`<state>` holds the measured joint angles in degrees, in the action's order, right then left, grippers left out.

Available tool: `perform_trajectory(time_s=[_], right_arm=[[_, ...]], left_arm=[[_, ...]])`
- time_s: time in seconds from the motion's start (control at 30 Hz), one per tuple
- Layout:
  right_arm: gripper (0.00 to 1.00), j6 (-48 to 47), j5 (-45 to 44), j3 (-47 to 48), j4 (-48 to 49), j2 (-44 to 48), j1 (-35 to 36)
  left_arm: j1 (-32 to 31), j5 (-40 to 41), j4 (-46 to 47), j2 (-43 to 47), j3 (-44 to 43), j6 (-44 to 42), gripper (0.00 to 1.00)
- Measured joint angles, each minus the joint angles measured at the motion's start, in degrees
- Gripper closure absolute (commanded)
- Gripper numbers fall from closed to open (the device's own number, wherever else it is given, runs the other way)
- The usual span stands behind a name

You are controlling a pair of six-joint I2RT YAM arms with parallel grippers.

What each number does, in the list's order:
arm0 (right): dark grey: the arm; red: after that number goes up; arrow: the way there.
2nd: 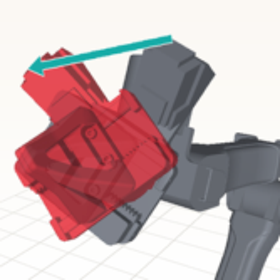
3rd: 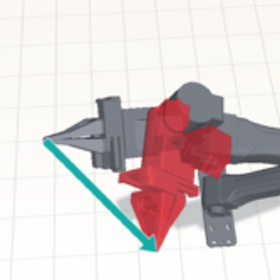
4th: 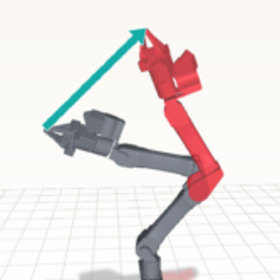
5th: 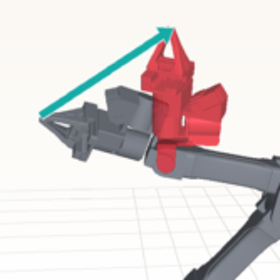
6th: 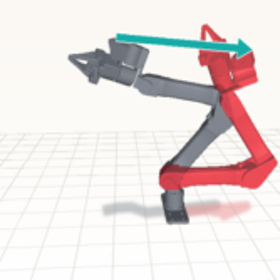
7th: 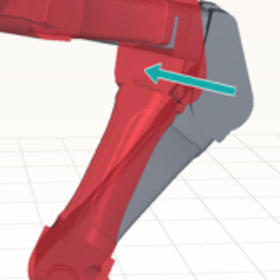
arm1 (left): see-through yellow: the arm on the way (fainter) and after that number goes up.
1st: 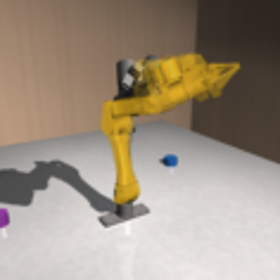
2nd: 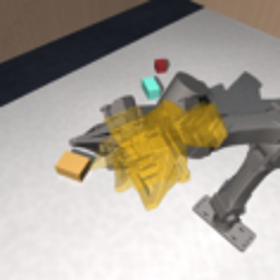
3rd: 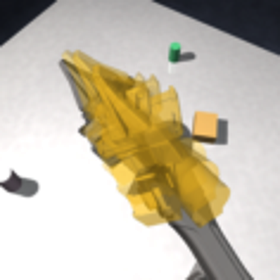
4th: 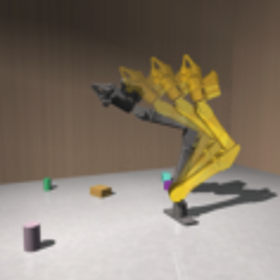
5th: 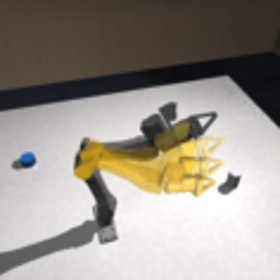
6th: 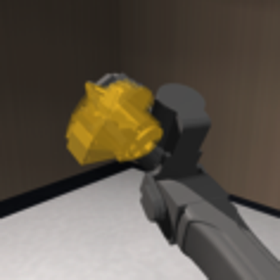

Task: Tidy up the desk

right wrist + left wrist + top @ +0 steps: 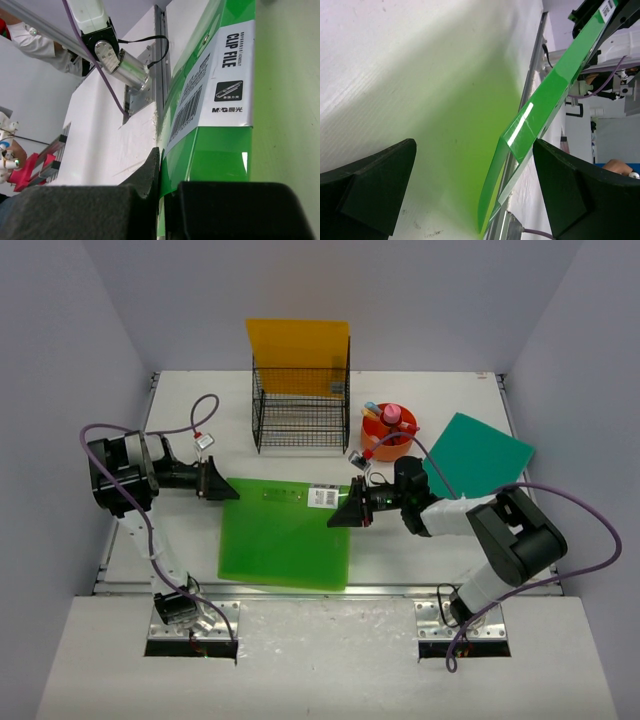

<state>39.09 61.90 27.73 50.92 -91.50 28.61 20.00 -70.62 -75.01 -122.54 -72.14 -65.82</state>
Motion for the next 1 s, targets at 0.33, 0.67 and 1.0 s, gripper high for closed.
perform_trajectory(time_s=[0.33, 0.67, 1.0], right_arm=[[1.0, -1.1, 0.0, 0.2, 0.0, 0.3, -0.1], [0.44, -3.1, -0.3, 3.8, -6.5, 0.5, -2.4], [0.41, -41.1, 0.6, 19.1, -61.4, 10.7, -13.7]], left_arm=[[-5.1, -4.2, -0.8, 2.5, 3.8, -2.8, 0.64], [-6.7, -4.8, -2.6, 9.6, 3.5, -2.7, 1.0], [-11.2, 3.9, -2.2, 21.5, -2.3, -2.3, 1.0]])
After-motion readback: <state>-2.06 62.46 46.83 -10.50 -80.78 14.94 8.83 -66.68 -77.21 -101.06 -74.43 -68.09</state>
